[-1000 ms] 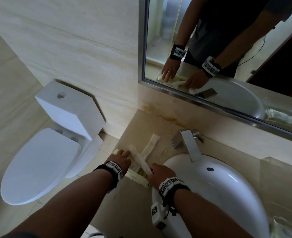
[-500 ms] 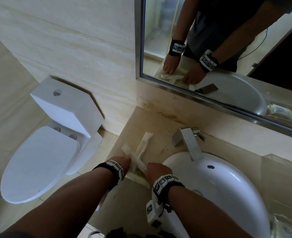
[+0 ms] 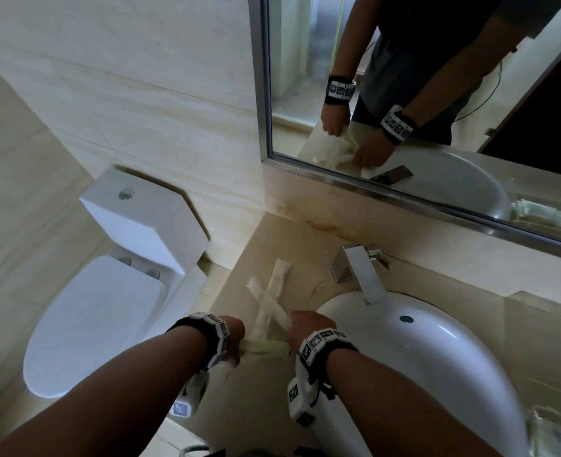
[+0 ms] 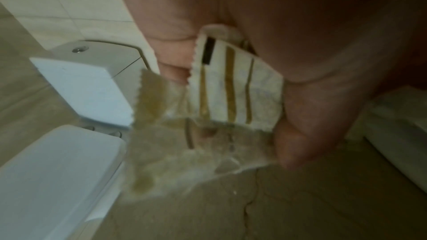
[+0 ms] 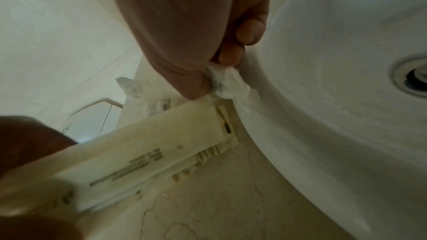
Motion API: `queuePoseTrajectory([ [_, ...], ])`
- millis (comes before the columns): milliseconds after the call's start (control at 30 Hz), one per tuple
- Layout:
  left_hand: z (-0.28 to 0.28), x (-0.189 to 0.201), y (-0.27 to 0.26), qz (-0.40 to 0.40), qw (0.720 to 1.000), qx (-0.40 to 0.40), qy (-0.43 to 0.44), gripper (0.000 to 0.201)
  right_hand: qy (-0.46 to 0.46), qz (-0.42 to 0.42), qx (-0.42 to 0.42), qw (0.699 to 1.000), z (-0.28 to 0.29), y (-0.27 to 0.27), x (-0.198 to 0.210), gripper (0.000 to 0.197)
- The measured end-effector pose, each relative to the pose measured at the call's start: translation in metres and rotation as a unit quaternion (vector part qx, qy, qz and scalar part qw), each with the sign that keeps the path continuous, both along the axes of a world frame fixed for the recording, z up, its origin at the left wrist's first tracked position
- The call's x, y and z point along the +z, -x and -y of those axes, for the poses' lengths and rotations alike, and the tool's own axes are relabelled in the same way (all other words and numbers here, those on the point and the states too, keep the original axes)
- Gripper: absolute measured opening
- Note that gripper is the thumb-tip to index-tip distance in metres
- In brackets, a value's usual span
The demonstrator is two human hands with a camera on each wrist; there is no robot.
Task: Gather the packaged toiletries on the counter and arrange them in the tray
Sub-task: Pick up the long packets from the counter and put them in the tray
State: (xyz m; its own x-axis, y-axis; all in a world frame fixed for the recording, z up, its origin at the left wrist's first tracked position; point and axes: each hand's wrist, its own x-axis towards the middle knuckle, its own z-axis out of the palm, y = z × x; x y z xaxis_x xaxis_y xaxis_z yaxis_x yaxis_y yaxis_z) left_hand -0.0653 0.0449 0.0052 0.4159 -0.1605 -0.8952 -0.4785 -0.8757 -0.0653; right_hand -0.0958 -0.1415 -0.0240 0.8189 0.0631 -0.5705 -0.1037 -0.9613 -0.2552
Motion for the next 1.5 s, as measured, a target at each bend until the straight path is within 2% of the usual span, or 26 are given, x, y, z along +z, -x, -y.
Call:
queuePoseTrajectory([
  [100, -0.005, -0.001, 0.011, -0.011, 0.999, -0.048, -0.018, 0.036, -0.01, 0.023, -0.01, 1.0, 0.003, 0.005, 0.002, 0.029],
  [200, -0.001, 0.027, 0.018, -0.005, 0.999, -0.033, 0.018, 0.025, -0.025, 0.022, -0.014, 0.999, 0.005, 0.008, 0.009, 0.03],
  [267, 0.001, 0.035, 0.022, -0.002, 0.999, -0.027, 0.032, 0.027, -0.025, 0.041, -0.002, 0.999, 0.007, 0.012, 0.016, 0.032],
  [433, 0.015, 0.046, 0.042, 0.008, 0.997, 0.036, 0.064, 0.024, -0.093, 0.101, -0.029, 0.99, 0.019, 0.032, 0.036, 0.013],
  [567, 0.039, 0.058, 0.057, 0.019, 0.988, 0.083, 0.126, 0.017, -0.121, 0.138, -0.057, 0.981, 0.043, 0.057, 0.057, 0.013],
  [900, 0.157, 0.075, 0.088, 0.035, 0.976, 0.021, 0.215, 0.029, -0.114, 0.16, -0.172, 0.965, 0.152, 0.139, 0.081, 0.016],
  [1033, 0.217, 0.078, 0.106, 0.023, 0.969, -0.022, 0.246, 0.039, -0.097, 0.19, -0.252, 0.944, 0.203, 0.184, 0.088, 0.023],
  [1200, 0.28, 0.079, 0.136, -0.011, 0.963, -0.055, 0.264, 0.029, -0.106, 0.199, -0.339, 0.913, 0.249, 0.231, 0.089, 0.036],
  [1300, 0.306, 0.078, 0.151, -0.029, 0.96, -0.071, 0.268, 0.026, -0.116, 0.202, -0.363, 0.902, 0.268, 0.25, 0.09, 0.037],
  [1500, 0.339, 0.083, 0.173, -0.069, 0.958, -0.033, 0.275, 0.021, -0.133, 0.211, -0.369, 0.895, 0.294, 0.27, 0.093, 0.04],
])
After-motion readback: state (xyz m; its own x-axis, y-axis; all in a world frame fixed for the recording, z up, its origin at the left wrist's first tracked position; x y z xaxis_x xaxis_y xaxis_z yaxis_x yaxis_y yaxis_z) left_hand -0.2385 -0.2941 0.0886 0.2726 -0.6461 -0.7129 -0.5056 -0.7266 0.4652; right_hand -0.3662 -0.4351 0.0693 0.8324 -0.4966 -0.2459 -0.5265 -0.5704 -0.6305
